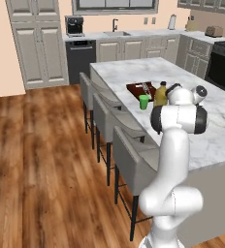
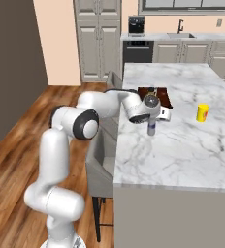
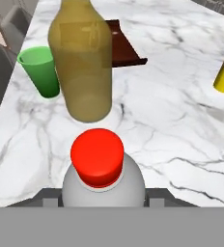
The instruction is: Place the drinks on the dining counter in a tight cluster.
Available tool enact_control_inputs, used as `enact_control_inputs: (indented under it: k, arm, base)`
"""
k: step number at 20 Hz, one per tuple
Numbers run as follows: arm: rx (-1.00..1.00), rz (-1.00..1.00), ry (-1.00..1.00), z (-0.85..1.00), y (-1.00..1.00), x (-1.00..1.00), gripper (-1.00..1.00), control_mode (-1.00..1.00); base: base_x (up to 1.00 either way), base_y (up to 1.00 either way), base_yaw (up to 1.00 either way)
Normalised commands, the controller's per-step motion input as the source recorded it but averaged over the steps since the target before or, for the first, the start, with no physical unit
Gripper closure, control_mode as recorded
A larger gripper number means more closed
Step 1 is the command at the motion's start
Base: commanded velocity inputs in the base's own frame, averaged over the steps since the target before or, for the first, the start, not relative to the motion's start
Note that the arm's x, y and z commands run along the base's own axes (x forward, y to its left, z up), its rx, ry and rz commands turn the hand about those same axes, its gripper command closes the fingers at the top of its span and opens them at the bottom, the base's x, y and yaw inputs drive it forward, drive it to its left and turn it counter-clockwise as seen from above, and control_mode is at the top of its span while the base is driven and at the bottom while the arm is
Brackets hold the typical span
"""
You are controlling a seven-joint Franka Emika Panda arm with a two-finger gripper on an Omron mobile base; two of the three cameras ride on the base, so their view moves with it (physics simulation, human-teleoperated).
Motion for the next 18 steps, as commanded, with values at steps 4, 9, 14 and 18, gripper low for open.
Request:
enact_control_inputs:
  k: [4,9,14,18]
  arm:
    - [0.00,0.00,0.11,0.07,-0.03,0.61,1.00,-1.00]
    - [0.00,0.01,0.05,0.03,-0.14,0.52,1.00,-1.00]
    - [0.00,0.02,0.00,-0.05,-0.17,0.21,1.00,-1.00]
    - [0.00,0.01,-0.04,-0.25,-0.11,0.02,1.00,-1.00]
  base:
    - [0.00,0.00,0.00]
    - [0.00,0.00,0.00]
    - [0.00,0.00,0.00]
    - [0.00,0.00,0.00]
